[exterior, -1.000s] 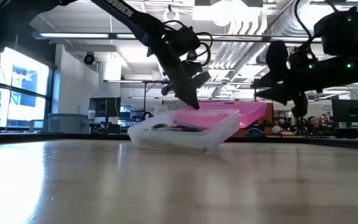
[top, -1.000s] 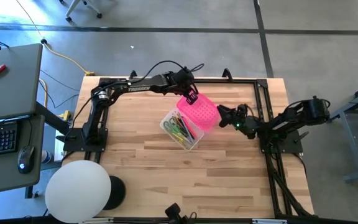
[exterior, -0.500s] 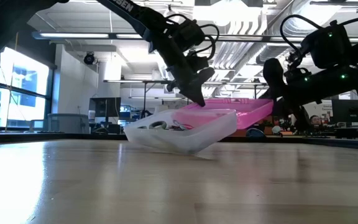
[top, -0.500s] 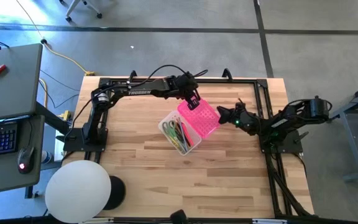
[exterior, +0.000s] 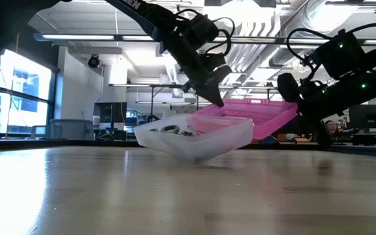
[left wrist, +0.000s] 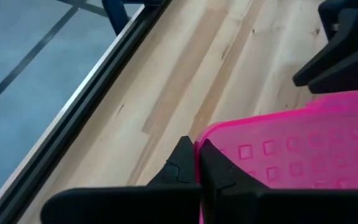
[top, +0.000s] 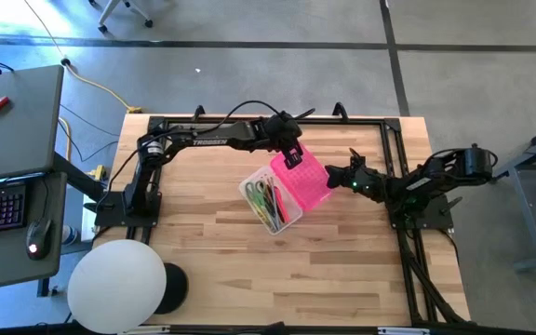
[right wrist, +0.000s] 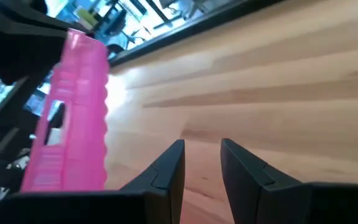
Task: Pick & place school supplies into a supply box
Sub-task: Close the supply box
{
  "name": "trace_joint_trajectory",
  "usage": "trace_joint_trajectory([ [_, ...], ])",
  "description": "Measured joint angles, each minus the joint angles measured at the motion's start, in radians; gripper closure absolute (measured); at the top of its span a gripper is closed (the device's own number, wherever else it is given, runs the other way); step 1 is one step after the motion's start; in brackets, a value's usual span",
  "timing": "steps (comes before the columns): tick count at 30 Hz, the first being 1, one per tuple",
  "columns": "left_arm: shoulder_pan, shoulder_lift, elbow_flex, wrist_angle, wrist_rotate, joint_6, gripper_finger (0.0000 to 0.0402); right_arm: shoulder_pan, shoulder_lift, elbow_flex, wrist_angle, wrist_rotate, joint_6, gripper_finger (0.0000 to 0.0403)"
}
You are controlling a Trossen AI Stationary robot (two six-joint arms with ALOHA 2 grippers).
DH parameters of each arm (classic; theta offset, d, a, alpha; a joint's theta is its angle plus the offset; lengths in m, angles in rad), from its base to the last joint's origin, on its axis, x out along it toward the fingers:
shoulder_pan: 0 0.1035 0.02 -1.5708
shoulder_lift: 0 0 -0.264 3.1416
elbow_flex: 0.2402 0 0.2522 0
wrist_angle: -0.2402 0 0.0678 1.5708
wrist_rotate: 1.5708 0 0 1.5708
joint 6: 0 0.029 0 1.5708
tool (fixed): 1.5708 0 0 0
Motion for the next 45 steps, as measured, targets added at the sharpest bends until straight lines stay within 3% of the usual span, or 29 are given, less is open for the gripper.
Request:
trace_joint_trajectory([
  [10, -0.005, 0.0, 0.0, 0.025, 0.024, 0.021, 0.0378, 0.011, 0.0, 0.0, 0.028, -0.228, -0.047, 0.0321],
  [20, -0.005, 0.0, 0.0, 0.029, 0.029, 0.017, 0.0317, 0.011, 0.0, 0.0, 0.104, -0.303, -0.103, 0.0398],
  [28, -0.005, -0.018, 0.0, -0.006, 0.072, -0.012, 0.0288, 0.012, 0.0, 0.0, 0.104, -0.322, -0.127, 0.0399],
  [37, -0.013, -0.147, 0.0, -0.189, 0.066, -0.048, 0.0287, 0.012, 0.001, 0.03, 0.189, -0.359, -0.18, 0.0401],
  [41, -0.032, -0.231, 0.0, -0.199, 0.059, -0.052, 0.0286, 0.058, 0.0, 0.171, -0.032, -0.418, -0.235, 0.0402],
  [45, -0.064, -0.318, 0.001, -0.196, 0.037, -0.052, 0.0286, 0.129, 0.001, 0.347, -0.34, -0.319, -0.352, 0.0402],
])
